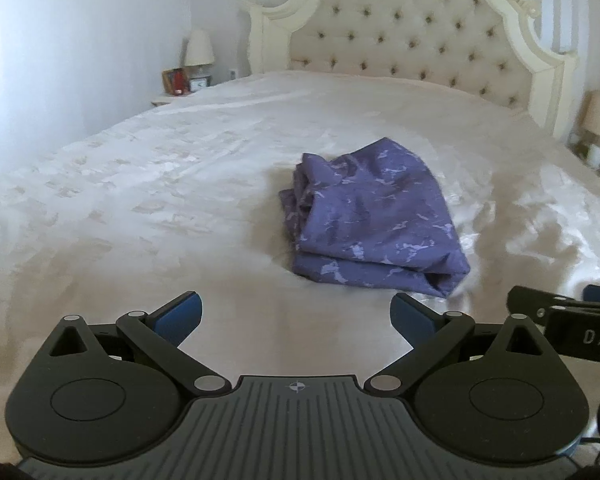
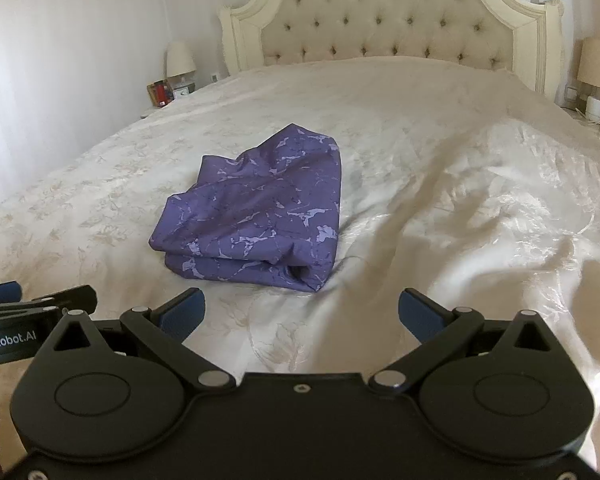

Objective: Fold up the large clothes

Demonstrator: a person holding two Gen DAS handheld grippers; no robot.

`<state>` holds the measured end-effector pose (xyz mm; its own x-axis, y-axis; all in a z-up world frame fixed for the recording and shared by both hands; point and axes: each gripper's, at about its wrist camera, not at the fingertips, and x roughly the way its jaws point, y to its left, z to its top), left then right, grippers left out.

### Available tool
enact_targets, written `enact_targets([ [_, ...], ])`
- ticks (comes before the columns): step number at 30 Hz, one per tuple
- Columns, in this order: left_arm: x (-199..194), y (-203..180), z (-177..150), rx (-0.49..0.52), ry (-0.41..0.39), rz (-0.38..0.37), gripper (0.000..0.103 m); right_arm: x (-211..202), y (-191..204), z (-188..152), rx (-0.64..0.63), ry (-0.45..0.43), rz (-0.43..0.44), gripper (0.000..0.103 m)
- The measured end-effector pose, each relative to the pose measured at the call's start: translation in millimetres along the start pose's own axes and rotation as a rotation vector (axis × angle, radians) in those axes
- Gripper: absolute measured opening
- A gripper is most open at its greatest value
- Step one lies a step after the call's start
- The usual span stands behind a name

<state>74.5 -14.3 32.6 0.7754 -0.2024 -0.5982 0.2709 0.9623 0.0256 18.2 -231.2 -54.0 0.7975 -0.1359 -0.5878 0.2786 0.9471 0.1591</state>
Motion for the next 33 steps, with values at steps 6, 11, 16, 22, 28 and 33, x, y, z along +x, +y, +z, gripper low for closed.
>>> enact_targets([
  [6,-2.1,-1.1,0.2,0.007,0.008,0.024,0.102,-1.5,-1.6,0.1,0.007,0.004,-0.033,0.102],
  [11,-1.6,0.6,0.1,-0.008,0.026,-0.002,0.102,0.4,-1.2,-0.7,0.009,0.021,-0.019,0.102],
  [16,0.5,-1.1,-0.7,-0.011,0.048,-0.003,0.102,1.7,-0.4,-2.2,0.014,0.032,-0.013,0.102],
  [22,2.5,-0.9,-1.8,-0.017,0.062,-0.014,0.102,3.2,-1.4,-2.6,0.022,0.038,-0.012,0.102],
  [28,2.8,-3.2,-2.8,-0.018,0.068,-0.014,0.102,5.2,-1.0,-3.7,0.026,0.049,-0.008,0.102],
  [33,4.5,-4.2,-3.1,-0.016,0.074,-0.021,0.102,6.8,0.4,-5.0,0.029,0.056,-0.006,0.102],
])
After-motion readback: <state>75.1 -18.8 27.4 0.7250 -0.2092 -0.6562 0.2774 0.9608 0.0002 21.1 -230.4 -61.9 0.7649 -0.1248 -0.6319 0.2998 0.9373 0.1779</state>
